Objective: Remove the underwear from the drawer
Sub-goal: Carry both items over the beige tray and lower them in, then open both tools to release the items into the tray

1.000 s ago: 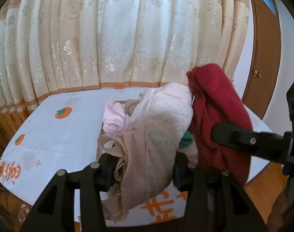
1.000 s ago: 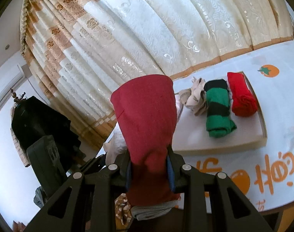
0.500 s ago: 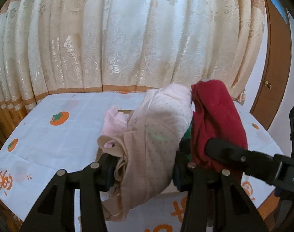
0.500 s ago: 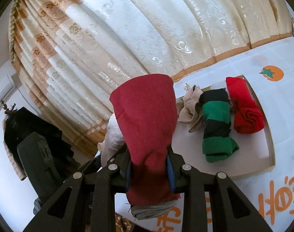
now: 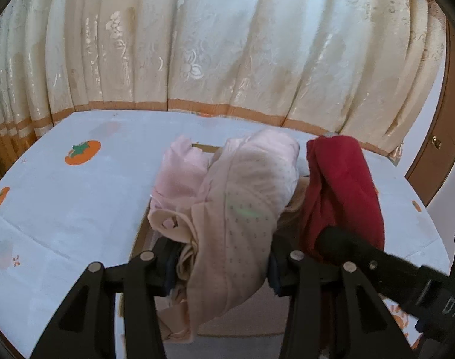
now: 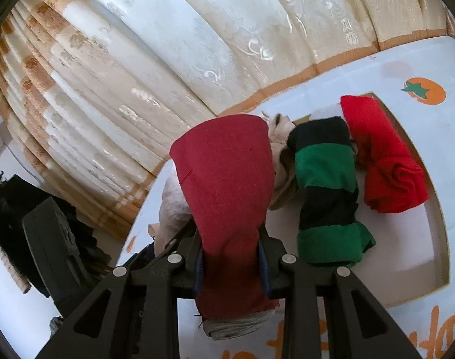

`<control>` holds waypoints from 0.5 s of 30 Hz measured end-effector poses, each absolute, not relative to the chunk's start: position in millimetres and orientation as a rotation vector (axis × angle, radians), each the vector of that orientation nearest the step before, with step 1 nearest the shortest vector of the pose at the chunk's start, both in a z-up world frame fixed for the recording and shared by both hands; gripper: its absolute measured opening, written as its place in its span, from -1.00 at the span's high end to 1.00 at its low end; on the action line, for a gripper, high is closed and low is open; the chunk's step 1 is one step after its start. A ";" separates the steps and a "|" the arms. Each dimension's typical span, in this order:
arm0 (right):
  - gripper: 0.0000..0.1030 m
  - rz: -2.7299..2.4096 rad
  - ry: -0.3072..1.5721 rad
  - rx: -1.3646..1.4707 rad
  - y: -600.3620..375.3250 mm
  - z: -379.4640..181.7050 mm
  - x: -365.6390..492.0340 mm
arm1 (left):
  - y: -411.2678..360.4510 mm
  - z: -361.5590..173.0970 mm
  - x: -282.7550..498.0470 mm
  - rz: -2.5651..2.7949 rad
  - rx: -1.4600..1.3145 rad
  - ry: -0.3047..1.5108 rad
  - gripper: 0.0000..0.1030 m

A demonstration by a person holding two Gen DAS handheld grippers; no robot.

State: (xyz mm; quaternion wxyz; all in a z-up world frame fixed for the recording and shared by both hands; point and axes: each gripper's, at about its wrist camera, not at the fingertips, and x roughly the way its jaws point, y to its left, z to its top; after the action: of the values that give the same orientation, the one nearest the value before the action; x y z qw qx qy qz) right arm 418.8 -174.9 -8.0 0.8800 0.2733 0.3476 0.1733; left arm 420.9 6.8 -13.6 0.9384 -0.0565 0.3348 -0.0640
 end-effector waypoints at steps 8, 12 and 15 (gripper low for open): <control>0.39 0.310 0.763 0.525 -168.9 -20.3 438.2 | 7.1 -35.8 436.6 -0.131 -0.127 0.739 0.12; 0.39 0.298 0.780 0.506 -164.7 -26.0 445.3 | 8.8 -45.0 441.4 -0.125 -0.139 0.759 0.12; 0.39 0.287 0.789 0.495 -162.5 -31.7 448.3 | 9.0 -52.2 444.1 -0.127 -0.142 0.771 0.12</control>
State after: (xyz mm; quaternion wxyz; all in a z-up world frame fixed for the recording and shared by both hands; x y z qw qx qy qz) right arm 448.3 -162.5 -31.7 0.8837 0.2377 0.3790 0.1378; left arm 444.1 9.0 -52.2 0.9223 -0.0690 0.3753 -0.0619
